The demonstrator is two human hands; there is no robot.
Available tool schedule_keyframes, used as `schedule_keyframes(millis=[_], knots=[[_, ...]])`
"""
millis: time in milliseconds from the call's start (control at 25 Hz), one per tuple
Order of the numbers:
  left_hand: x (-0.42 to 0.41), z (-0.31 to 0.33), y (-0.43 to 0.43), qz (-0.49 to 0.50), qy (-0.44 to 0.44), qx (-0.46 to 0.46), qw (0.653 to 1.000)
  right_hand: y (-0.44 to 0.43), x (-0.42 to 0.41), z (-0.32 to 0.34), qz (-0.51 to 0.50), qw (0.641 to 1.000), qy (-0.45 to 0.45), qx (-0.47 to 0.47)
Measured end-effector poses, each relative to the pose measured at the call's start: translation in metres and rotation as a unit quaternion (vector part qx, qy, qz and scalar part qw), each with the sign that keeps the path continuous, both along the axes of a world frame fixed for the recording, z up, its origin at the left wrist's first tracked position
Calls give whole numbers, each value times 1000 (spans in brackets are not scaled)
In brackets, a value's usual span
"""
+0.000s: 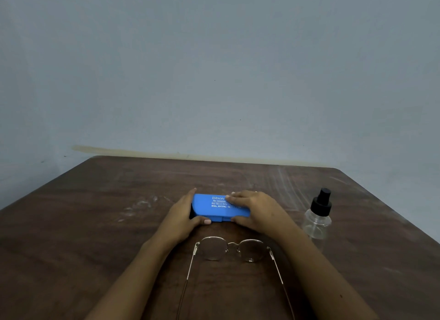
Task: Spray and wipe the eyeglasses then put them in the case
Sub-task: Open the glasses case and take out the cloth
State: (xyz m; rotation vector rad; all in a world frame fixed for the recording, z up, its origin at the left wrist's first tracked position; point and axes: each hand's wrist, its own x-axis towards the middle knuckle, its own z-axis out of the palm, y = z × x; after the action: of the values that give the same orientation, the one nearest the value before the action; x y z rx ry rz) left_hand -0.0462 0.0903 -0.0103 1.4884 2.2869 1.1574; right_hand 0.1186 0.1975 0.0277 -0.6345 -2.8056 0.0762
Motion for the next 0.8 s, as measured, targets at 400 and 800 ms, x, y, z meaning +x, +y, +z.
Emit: schedule_keyframes(millis=[400,800], knots=[[-3,1,3,32,-36,9,999,-5,-12,13,5,991,-113,76],[-2,5,2,39,-47,-2,998,-4,-16,10,16,979,-162,122]])
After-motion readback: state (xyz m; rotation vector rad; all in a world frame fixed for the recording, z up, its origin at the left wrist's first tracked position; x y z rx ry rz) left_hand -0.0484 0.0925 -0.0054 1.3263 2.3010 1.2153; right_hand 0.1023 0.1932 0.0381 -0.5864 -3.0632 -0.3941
